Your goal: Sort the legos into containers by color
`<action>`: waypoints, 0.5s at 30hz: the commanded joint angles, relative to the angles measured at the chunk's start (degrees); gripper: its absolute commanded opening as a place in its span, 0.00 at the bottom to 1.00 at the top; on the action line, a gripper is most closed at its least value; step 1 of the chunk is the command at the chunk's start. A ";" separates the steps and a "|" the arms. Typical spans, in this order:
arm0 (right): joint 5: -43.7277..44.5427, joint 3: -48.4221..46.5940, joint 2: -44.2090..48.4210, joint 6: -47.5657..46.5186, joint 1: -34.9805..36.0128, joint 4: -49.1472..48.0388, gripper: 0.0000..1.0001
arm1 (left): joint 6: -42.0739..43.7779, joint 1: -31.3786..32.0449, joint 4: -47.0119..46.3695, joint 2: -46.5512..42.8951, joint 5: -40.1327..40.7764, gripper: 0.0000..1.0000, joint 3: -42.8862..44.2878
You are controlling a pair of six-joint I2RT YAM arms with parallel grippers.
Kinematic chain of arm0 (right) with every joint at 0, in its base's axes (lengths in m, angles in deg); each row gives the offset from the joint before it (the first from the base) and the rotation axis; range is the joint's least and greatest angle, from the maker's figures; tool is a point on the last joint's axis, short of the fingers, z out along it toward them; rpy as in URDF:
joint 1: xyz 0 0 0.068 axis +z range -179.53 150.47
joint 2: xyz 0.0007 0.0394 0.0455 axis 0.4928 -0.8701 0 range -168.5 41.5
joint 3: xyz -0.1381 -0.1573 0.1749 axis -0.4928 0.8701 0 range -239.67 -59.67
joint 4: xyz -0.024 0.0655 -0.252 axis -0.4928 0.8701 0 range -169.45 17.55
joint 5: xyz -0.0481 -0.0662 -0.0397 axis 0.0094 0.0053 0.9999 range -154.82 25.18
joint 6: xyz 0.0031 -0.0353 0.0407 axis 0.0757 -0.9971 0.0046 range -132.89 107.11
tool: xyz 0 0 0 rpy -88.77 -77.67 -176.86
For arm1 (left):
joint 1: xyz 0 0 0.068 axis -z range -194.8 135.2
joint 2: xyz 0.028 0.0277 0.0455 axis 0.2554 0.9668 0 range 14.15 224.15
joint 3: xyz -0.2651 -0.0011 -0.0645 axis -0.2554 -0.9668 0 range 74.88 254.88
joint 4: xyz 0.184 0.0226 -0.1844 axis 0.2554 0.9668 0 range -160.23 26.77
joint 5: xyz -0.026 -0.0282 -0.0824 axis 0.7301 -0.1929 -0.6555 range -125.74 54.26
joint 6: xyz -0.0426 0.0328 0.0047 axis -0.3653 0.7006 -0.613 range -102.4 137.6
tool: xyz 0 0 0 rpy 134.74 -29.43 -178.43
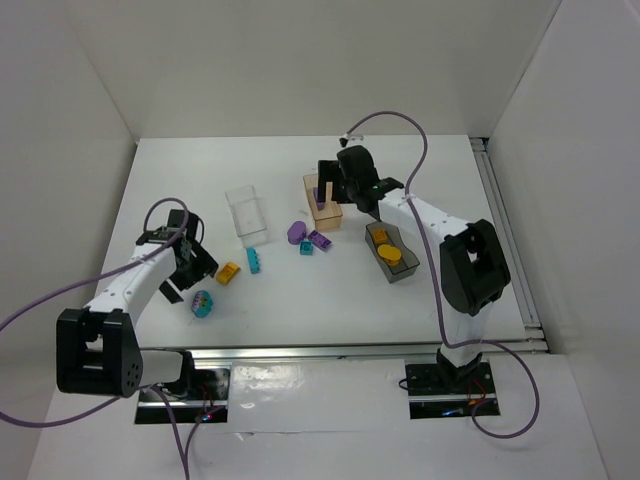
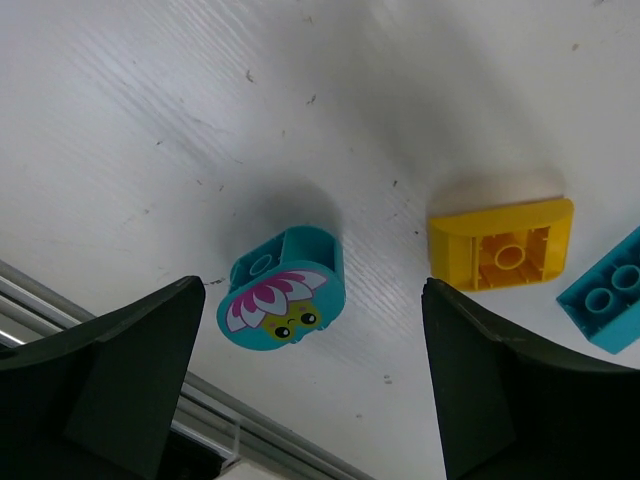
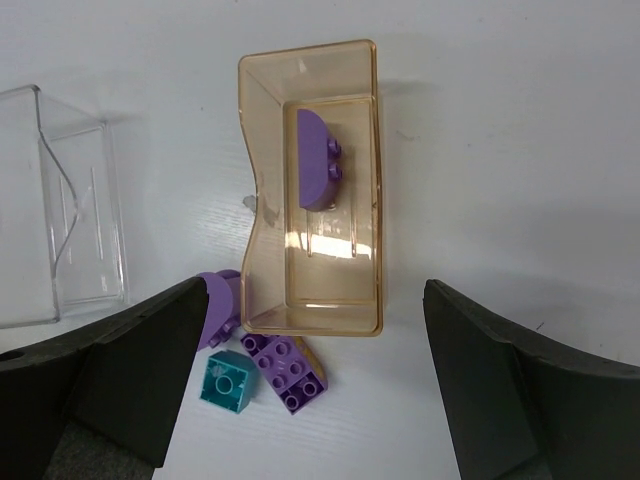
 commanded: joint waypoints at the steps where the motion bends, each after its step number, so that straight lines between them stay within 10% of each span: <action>1: -0.62 1.14 2.64 0.92 -0.47 -2.54 0.95 | -0.31 -0.31 -4.83 0.49 -1.84 0.97 -3.13; 15: 0.43 3.77 3.96 1.98 -2.05 -0.96 0.95 | -0.75 3.47 -10.30 -1.36 -6.61 0.75 -8.94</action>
